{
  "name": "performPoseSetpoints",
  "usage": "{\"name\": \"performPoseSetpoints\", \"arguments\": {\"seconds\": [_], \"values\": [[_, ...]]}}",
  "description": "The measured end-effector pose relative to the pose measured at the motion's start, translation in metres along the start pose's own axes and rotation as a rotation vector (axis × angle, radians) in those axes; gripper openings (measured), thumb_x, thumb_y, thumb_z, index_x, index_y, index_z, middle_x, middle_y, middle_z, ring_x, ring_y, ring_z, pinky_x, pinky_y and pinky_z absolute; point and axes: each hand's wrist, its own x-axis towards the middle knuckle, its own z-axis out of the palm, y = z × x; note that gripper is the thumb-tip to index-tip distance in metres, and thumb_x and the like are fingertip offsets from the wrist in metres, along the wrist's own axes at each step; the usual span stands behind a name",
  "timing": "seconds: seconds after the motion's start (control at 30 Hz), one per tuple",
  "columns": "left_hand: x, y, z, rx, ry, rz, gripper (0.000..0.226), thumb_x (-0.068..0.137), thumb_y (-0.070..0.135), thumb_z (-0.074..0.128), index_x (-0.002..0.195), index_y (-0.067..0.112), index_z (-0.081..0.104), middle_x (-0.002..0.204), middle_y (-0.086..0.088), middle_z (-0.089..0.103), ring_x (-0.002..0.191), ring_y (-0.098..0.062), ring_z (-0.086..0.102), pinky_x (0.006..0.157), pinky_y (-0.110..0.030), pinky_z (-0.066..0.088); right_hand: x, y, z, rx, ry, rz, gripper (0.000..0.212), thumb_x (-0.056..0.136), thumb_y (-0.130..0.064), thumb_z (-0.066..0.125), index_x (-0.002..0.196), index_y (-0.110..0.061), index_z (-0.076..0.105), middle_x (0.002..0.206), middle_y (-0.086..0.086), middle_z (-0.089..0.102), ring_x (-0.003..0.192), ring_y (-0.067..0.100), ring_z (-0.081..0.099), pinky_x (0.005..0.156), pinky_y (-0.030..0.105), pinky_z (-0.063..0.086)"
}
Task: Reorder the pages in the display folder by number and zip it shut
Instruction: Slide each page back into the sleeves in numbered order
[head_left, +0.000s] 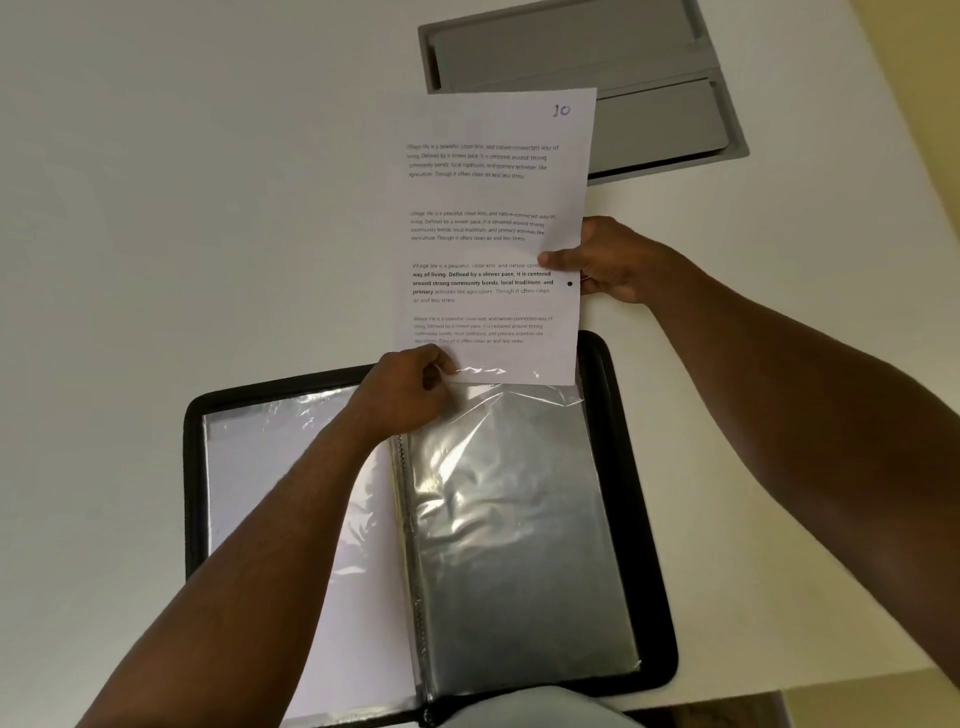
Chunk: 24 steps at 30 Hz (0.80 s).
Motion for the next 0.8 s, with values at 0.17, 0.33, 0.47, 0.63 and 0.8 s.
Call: {"name": "performPoseSetpoints", "arguments": {"seconds": [0.17,0.33,0.47,0.63,0.8], "values": [[0.0,-0.005,-0.004,-0.015,-0.003,-0.025,0.011,0.088,0.016,0.063,0.093,0.025,0.066,0.085,0.006,0.067,0.079,-0.009,0.063,0.065,-0.012,0.043,0.009,0.0,-0.006,-0.031,-0.027,0.047,0.047,0.084,-0.012,0.073,0.128,-0.012,0.057,0.116,0.004,0.069,0.1,0.019,0.068,0.076,0.033,0.059],[0.002,-0.005,-0.003,-0.019,0.047,-0.006,0.009,0.088,0.013,0.062,0.091,0.02,0.067,0.082,0.01,0.064,0.073,0.001,0.056,0.063,-0.007,0.037,0.017,-0.004,-0.008,-0.051,-0.013,0.05,0.049,0.083,-0.011,0.074,0.129,-0.01,0.056,0.115,0.004,0.069,0.101,0.02,0.069,0.076,0.034,0.059],[0.004,-0.008,-0.002,-0.036,0.063,-0.013,0.009,0.089,0.014,0.062,0.089,0.023,0.065,0.085,0.008,0.066,0.076,0.0,0.057,0.065,-0.007,0.038,0.021,-0.012,-0.005,-0.121,-0.064,0.062,0.048,0.084,-0.012,0.074,0.129,-0.012,0.058,0.115,0.003,0.07,0.1,0.019,0.069,0.078,0.034,0.058],[0.005,-0.01,0.0,-0.056,0.059,-0.017,0.009,0.089,0.016,0.063,0.088,0.024,0.066,0.086,0.006,0.068,0.08,-0.007,0.062,0.067,-0.009,0.042,0.027,-0.019,0.006,-0.144,-0.071,0.065,0.044,0.086,-0.011,0.072,0.127,-0.015,0.058,0.112,0.0,0.069,0.094,0.015,0.069,0.067,0.027,0.056],[0.004,-0.009,-0.004,-0.083,0.092,0.004,0.009,0.089,0.015,0.064,0.086,0.024,0.067,0.088,0.009,0.069,0.082,-0.004,0.062,0.072,-0.011,0.045,0.029,-0.015,-0.002,-0.144,-0.097,0.112,0.042,0.085,-0.011,0.072,0.125,-0.017,0.059,0.112,0.001,0.07,0.099,0.017,0.068,0.075,0.031,0.057]]}}
